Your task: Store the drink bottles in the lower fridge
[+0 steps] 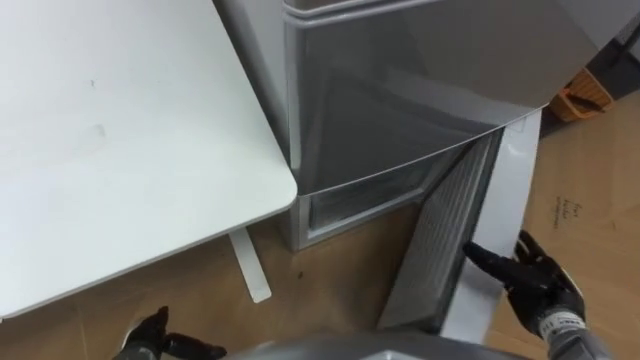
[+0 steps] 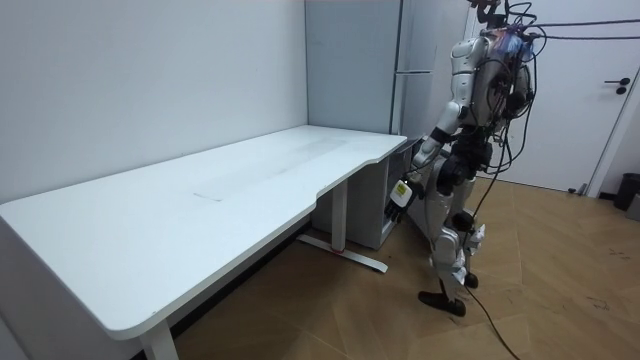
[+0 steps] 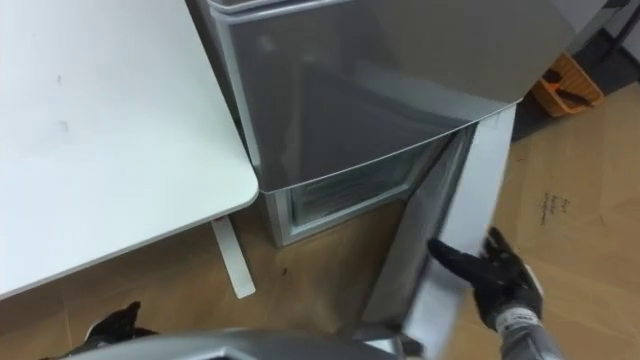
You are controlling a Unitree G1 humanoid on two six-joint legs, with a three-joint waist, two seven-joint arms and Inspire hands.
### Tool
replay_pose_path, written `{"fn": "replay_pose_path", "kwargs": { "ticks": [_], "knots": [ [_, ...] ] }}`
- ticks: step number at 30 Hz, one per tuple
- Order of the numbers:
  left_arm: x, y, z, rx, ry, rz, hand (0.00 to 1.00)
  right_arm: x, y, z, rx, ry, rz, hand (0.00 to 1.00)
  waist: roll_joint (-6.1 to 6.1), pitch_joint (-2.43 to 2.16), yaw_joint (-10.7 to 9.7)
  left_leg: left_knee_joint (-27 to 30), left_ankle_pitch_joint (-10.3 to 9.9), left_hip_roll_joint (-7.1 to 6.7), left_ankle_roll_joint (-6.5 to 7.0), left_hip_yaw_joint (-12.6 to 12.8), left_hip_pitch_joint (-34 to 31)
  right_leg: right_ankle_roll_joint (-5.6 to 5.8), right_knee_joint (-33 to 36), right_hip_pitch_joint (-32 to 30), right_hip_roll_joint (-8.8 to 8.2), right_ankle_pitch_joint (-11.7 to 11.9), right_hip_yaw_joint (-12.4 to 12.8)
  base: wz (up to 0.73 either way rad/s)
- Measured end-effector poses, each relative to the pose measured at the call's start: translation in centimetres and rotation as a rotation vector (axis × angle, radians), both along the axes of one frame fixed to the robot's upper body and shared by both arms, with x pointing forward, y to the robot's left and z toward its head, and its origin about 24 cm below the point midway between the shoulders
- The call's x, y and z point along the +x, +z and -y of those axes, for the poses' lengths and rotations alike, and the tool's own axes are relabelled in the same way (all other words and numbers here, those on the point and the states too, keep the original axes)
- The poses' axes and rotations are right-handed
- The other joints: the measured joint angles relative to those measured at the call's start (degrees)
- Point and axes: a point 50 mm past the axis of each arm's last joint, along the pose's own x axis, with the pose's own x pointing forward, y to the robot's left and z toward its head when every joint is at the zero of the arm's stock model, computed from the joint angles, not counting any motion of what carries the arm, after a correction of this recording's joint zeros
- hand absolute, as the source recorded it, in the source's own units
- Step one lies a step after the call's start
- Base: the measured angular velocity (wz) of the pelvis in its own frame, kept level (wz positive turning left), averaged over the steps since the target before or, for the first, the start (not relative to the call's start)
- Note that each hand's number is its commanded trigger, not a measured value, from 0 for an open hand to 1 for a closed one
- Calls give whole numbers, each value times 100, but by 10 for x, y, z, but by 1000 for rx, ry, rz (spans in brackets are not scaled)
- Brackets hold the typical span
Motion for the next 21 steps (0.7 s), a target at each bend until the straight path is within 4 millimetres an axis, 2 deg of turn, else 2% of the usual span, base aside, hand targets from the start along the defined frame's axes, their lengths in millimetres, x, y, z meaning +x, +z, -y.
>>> {"fn": "replay_pose_path", "kwargs": {
  "ticks": [5,16,21],
  "knots": [
    [8,2,-2,3,-15,23,0,0,5,3,17,9,6,0,-9,0,165,55,0,15,5,31,-121,-11,7,-117,0,36,-20,-5],
    [19,1,10,10,-89,44,0,2,6,0,1,35,3,0,25,14,215,79,1,35,3,49,-170,-22,8,-144,16,62,-27,0],
    [22,1,11,28,-100,56,0,1,4,-6,4,2,-11,0,-37,34,357,75,2,48,2,110,-137,-26,7,-140,22,89,-24,-6]
  ]
}}
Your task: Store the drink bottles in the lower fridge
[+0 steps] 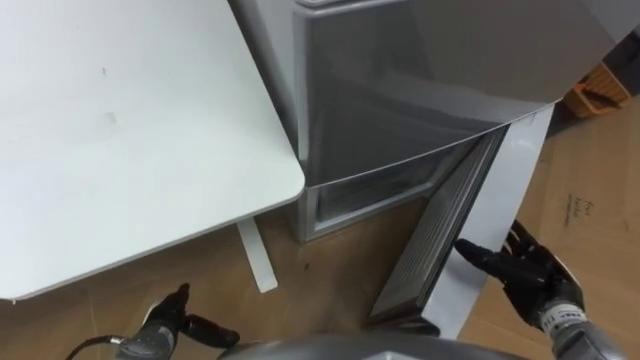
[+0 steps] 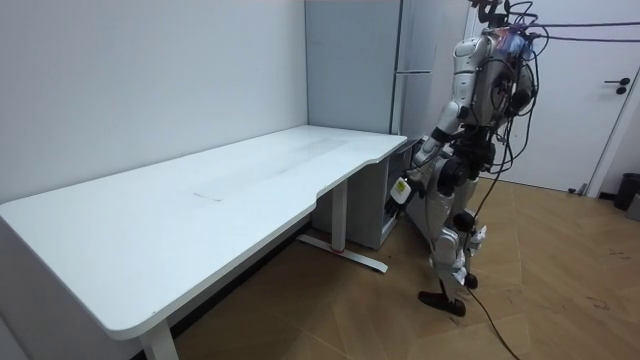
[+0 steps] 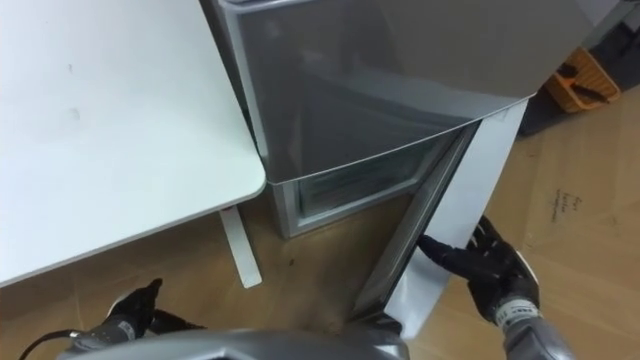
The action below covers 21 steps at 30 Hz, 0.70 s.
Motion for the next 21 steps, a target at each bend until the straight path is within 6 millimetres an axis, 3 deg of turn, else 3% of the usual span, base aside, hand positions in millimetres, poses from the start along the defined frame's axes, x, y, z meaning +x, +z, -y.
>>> {"fn": "replay_pose_path", "kwargs": {
  "ticks": [12,14,18,21],
  "knots": [
    [1,-1,2,23,-32,-3,0,1,-2,-7,14,-58,4,0,1,10,143,13,19,4,17,-40,-104,1,-8,-76,-11,70,-156,0],
    [4,-1,5,31,-49,1,0,2,-1,-9,25,-84,19,0,24,12,267,23,30,15,21,16,-180,-11,-3,-181,-10,115,-155,-17],
    [19,1,12,30,-114,19,0,18,3,-32,100,-104,70,0,55,27,483,24,110,55,20,52,-387,-37,-8,-408,6,236,-334,-8],
    [23,-1,24,11,-155,17,0,44,8,-66,228,-70,159,0,228,48,610,5,152,76,-12,32,-399,-59,-6,-436,28,248,-369,4]
  ]
}}
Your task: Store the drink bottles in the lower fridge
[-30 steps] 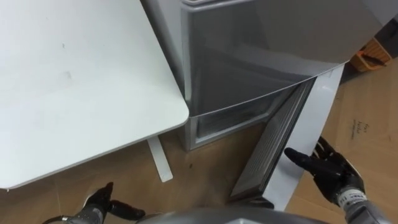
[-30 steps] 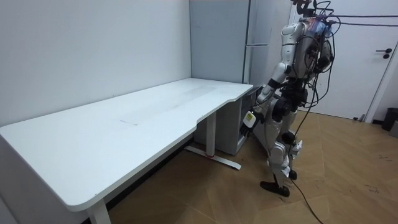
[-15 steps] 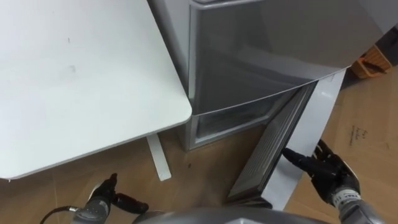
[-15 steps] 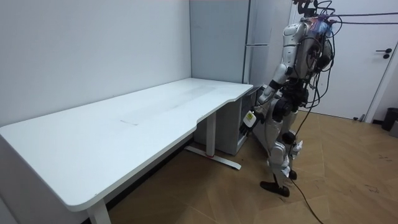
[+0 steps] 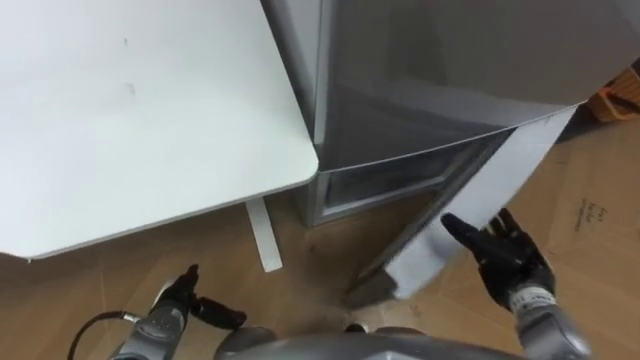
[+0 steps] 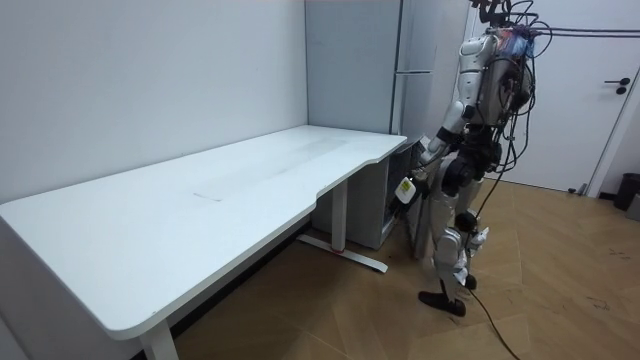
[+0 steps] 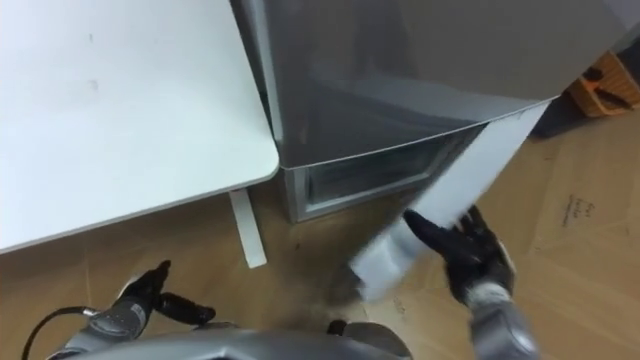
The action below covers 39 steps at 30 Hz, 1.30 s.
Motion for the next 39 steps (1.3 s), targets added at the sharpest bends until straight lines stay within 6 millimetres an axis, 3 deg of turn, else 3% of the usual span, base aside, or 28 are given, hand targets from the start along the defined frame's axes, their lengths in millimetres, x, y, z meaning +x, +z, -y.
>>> {"fn": "replay_pose_path", "kwargs": {
  "ticks": [2,4,8,13,17,22,25,30,34,39],
  "knots": [
    [4,-1,9,-30,-11,6,0,22,9,-38,119,153,112,0,140,-15,-8,-4,49,-13,-5,-158,-80,-5,0,-33,-18,-4,-143,28],
    [2,-1,11,-36,-15,9,0,17,8,-54,193,159,125,0,185,7,-58,-20,105,-26,-14,-254,-135,-17,3,-80,-39,-11,-266,25],
    [4,-1,14,-71,27,20,0,16,11,-90,337,400,134,0,172,6,-20,-2,158,-62,-19,-379,-209,-108,17,-65,-100,-96,-405,19],
    [-4,-2,10,-76,67,5,0,14,10,-92,378,469,114,0,126,1,-2,-42,208,-137,10,-484,-165,-73,22,-14,-145,-123,-497,16],
    [-8,-3,7,-92,141,8,0,24,18,-105,445,539,175,0,60,-31,37,-87,206,-176,16,-524,-103,-48,17,22,-172,-153,-523,5],
    [-12,-3,6,-107,186,7,0,24,17,-99,400,574,173,0,21,-6,125,-166,192,-202,41,-504,17,-17,7,113,-186,-172,-501,-2],
    [-13,-4,5,-116,213,10,0,22,14,-95,344,626,168,0,-10,-21,125,-211,192,-209,41,-504,58,-10,0,134,-186,-177,-506,1],
    [-16,-4,5,-121,237,13,0,12,-5,-78,233,658,78,0,-24,-15,21,-246,186,-228,44,-649,122,-2,-138,340,-192,-180,-607,15],
    [-19,-4,5,-130,247,5,0,-9,-33,-45,86,640,-100,0,-33,-24,-45,-251,184,-236,41,-735,137,4,-203,411,-193,-184,-664,10],
    [-29,-5,-3,-116,307,-3,0,-50,-60,-1,-76,559,-372,0,-100,-66,-154,-237,184,-259,42,-779,172,27,-201,467,-221,-211,-745,6]
  ]
}}
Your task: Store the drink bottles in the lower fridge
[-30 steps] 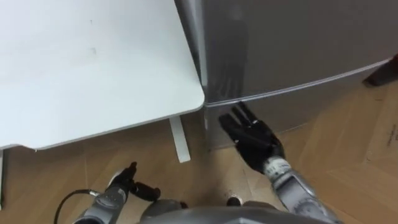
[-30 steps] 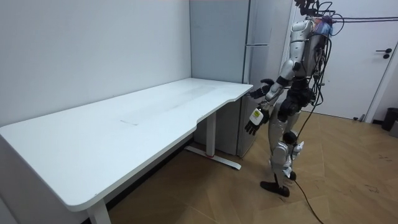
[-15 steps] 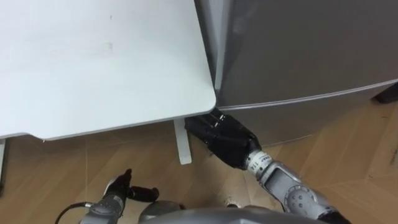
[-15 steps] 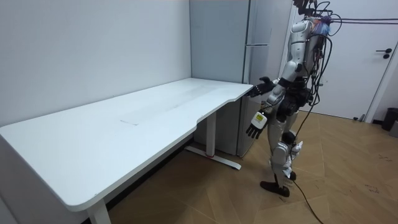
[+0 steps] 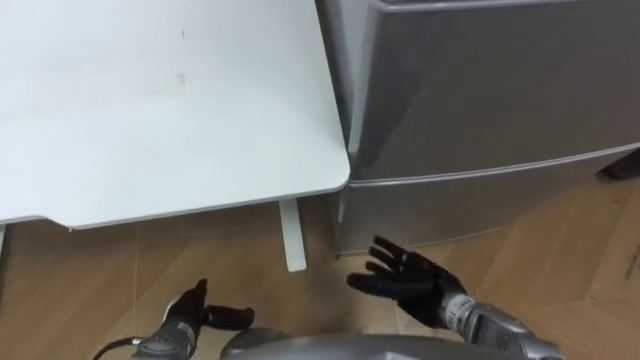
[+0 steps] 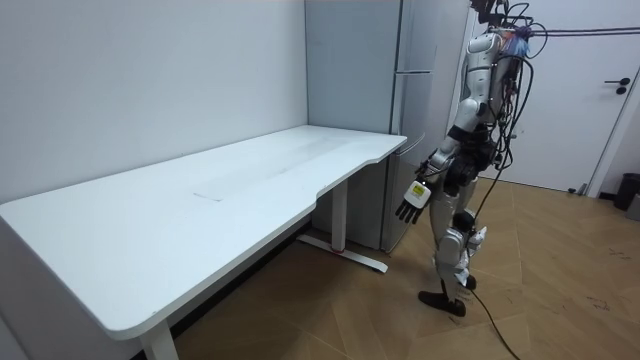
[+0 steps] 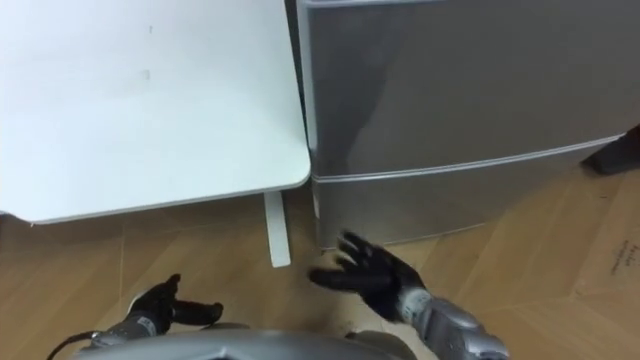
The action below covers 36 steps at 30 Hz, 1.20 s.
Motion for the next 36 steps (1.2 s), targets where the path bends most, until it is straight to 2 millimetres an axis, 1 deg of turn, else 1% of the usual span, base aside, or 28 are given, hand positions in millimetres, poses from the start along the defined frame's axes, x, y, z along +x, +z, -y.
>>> {"fn": "replay_pose_path", "kwargs": {
  "ticks": [2,3,4,5,6,8,10,13,14,18,21,28,32,33,36],
  "knots": [
    [-9,-1,-5,13,37,-18,0,-21,-7,19,-73,-80,-96,0,-38,-8,-82,3,-15,-29,23,-36,69,24,7,102,-30,-40,5,12],
    [-14,-1,-7,18,56,-26,0,-32,-10,27,-101,-122,-143,0,-66,-5,-165,7,-23,-53,35,-84,115,43,14,174,-53,-70,-28,17],
    [-16,-1,-9,20,67,-30,0,-38,-11,30,-111,-144,-166,0,-72,-5,-195,9,-26,-66,41,-115,134,53,22,201,-65,-81,-50,19],
    [-20,-1,-12,25,87,-38,0,-50,-13,36,-126,-188,-208,0,-77,8,-202,21,-37,-82,58,-139,169,69,22,249,-83,-95,-74,9],
    [-23,-1,-15,36,100,-48,0,-57,-14,37,-127,-229,-233,0,-103,-5,-190,26,-41,-89,65,-142,172,77,19,253,-86,-101,-54,4],
    [-25,0,-20,51,110,-55,0,-61,-15,36,-120,-267,-247,0,-132,-2,-198,38,-44,-102,72,-154,160,80,10,257,-87,-102,-17,0],
    [-31,-1,-21,59,110,-77,0,-65,-16,38,-131,-289,-265,0,-121,-5,-207,61,-55,-127,91,-202,161,96,7,290,-105,-112,-25,15],
    [-38,-2,-24,55,132,-106,0,-67,-17,39,-149,-313,-292,0,-98,1,-276,123,-78,-175,125,-365,157,129,-17,402,-133,-129,-113,30],
    [-43,-2,-25,62,126,-128,0,-67,-17,39,-156,-315,-305,0,-95,2,-327,138,-80,-194,129,-454,151,134,-70,457,-141,-133,-171,30],
    [-54,-3,-25,97,80,-193,0,-69,-18,40,-188,-323,-327,0,-78,4,-301,137,-81,-216,128,-571,156,139,-123,528,-134,-138,-181,17],
    [-61,-4,-25,121,43,-238,0,-67,-18,40,-199,-314,-340,0,-88,5,-301,143,-80,-224,128,-633,149,140,-172,571,-131,-138,-217,12],
    [-63,-5,-20,154,-64,-281,0,-67,-19,38,-208,-315,-368,0,-155,29,-302,208,-87,-239,123,-768,101,137,-203,621,-135,-147,-317,10],
    [-65,-6,-19,150,-77,-307,0,-67,-19,37,-207,-316,-368,0,-155,22,-310,240,-97,-238,119,-818,-5,126,-202,541,-123,-161,-309,7],
    [-65,-6,-19,148,-78,-311,0,-67,-19,37,-207,-316,-368,0,-142,9,-307,241,-97,-240,119,-828,-19,124,-202,529,-122,-162,-311,4],
    [-67,-6,-18,136,-77,-322,0,-67,-19,37,-208,-316,-368,0,-141,3,-302,256,-95,-244,118,-835,-41,124,-203,502,-123,-162,-318,1]
  ]
}}
